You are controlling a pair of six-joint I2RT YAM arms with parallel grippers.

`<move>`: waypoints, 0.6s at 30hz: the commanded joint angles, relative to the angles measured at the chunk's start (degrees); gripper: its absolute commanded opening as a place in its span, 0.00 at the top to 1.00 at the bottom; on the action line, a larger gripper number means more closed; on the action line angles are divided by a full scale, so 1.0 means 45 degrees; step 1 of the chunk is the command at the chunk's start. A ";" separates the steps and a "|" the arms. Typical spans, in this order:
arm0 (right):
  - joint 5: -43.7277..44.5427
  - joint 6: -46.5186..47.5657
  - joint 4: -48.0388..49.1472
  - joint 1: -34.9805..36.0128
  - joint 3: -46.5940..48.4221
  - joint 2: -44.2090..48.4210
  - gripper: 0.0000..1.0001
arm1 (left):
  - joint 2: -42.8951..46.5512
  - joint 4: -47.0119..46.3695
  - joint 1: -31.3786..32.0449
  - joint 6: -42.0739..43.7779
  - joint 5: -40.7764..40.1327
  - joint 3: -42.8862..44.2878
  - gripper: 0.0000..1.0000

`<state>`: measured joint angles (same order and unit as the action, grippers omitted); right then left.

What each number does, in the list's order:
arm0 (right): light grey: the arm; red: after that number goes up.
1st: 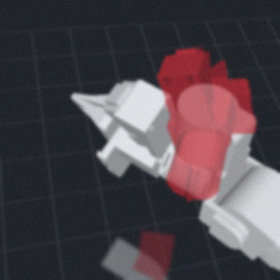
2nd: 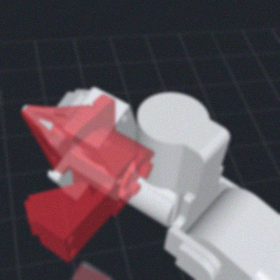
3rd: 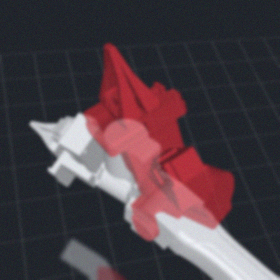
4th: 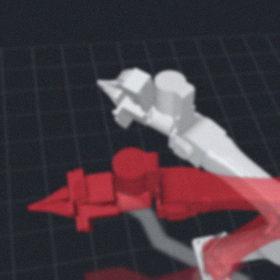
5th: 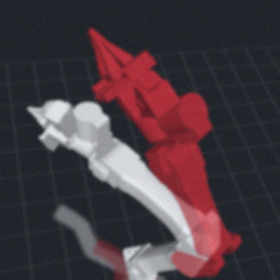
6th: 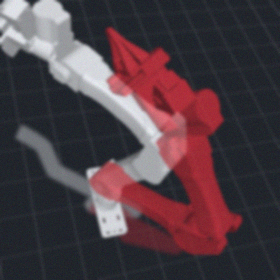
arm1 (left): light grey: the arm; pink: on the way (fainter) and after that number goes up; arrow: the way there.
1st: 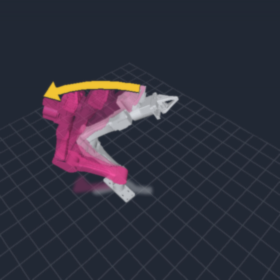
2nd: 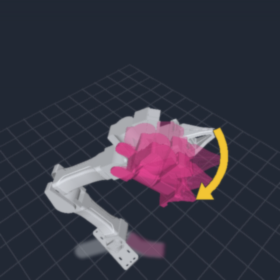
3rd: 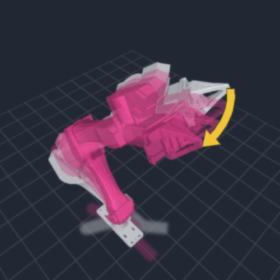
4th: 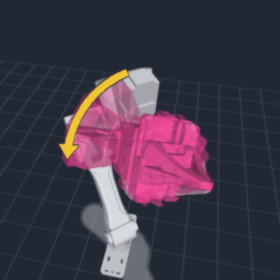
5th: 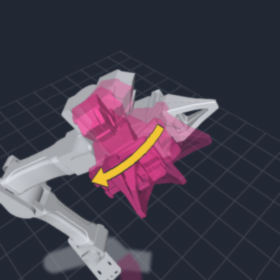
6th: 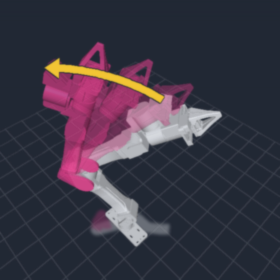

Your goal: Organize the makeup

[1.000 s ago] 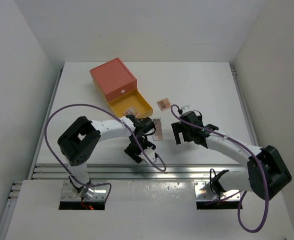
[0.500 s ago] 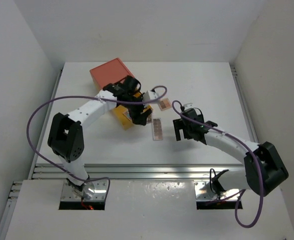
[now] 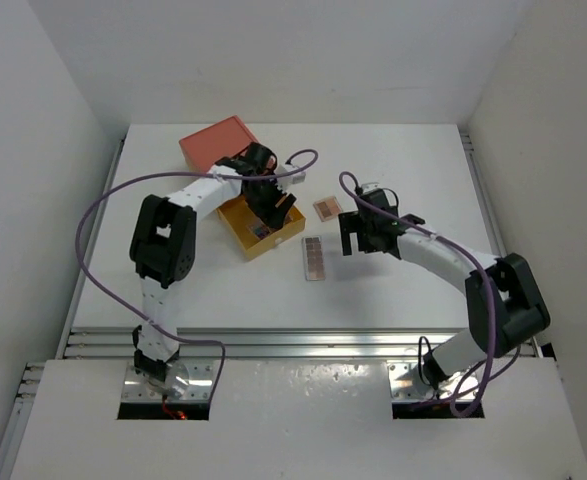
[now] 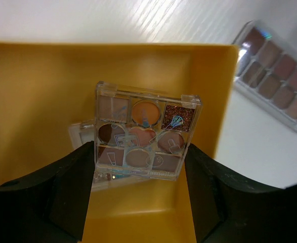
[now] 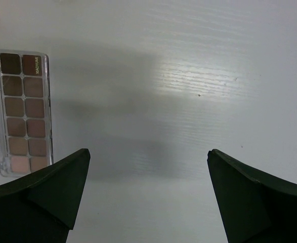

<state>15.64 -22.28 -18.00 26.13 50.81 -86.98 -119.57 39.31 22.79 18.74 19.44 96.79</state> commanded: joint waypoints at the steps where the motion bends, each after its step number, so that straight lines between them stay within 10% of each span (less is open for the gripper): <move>1: -0.0874 0.0166 0.0679 -0.0396 0.0992 -0.0803 0.00 | -0.0380 -0.0103 -0.0044 -0.0259 -0.0647 0.0443 0.49; 11: -0.3116 0.2450 0.0096 -0.1021 0.5438 -0.4786 0.00 | -0.0675 -0.0220 -0.0161 -0.0532 -0.0767 0.0852 0.04; 18: -0.4276 0.3174 -0.1721 -0.1315 0.9565 -0.8247 0.00 | -0.0285 0.0267 -0.0278 -0.0902 -0.0766 0.1555 0.01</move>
<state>0.43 -11.03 -21.91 20.60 88.92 -121.49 -123.17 39.72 22.39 16.47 15.73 100.36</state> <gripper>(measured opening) 0.996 0.986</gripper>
